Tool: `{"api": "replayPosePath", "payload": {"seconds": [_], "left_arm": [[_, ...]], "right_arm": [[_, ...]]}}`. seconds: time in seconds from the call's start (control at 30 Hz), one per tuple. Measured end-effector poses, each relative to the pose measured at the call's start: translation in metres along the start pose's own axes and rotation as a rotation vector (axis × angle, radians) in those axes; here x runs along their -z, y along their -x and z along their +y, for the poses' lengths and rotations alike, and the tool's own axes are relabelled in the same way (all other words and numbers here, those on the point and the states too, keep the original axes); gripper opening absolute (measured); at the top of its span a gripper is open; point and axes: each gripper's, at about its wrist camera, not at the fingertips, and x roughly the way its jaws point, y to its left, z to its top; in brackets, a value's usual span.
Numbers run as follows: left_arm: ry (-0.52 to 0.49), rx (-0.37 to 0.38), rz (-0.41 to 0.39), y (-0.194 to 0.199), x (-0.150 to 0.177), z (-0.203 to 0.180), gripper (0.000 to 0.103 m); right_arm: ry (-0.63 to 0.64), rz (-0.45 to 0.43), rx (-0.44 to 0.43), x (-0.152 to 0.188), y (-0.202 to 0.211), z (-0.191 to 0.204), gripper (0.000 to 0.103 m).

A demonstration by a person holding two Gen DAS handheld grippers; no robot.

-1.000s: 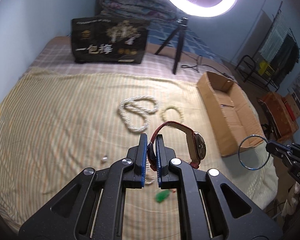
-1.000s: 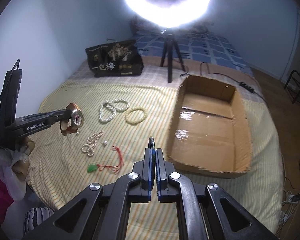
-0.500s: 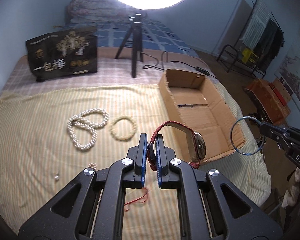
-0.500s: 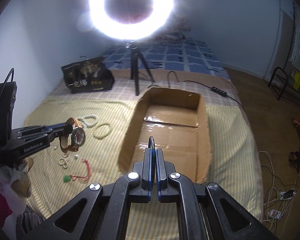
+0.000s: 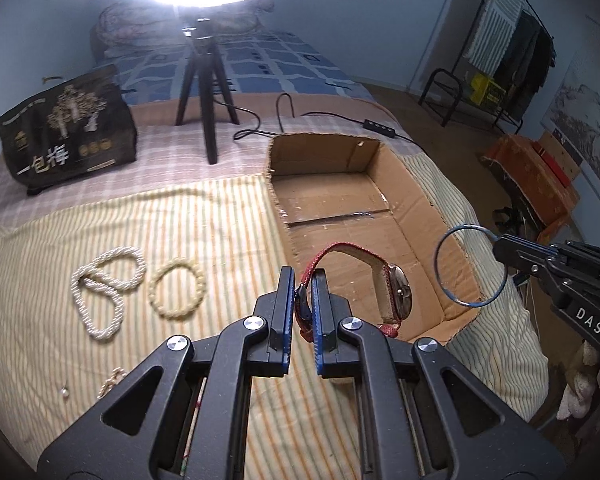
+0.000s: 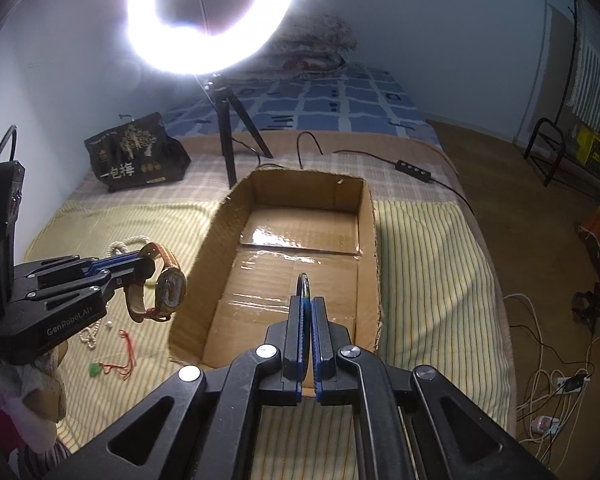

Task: Organize jewelry
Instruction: 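Carry the watch in the left tool and bangle in the right tool to the cardboard box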

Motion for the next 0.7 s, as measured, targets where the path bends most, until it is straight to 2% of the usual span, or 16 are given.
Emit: {"api": "replayPosePath", "payload": {"seconds": [0.43, 0.53, 0.6, 0.7], "left_arm": [[-0.043, -0.001, 0.031, -0.021, 0.004, -0.017, 0.006], [-0.047, -0.002, 0.032, -0.021, 0.004, -0.020, 0.010], [-0.049, 0.003, 0.037, -0.020, 0.004, -0.021, 0.014], [-0.055, 0.000, 0.026, -0.015, 0.005, -0.022, 0.015]], "right_arm": [[-0.056, 0.043, -0.029, 0.010, -0.024, -0.023, 0.002], [-0.076, 0.038, -0.031, 0.010, -0.024, -0.027, 0.023], [-0.081, 0.033, -0.032, 0.011, -0.022, -0.028, 0.025], [-0.076, 0.032, -0.031, 0.011, -0.020, -0.027, 0.025]]}}
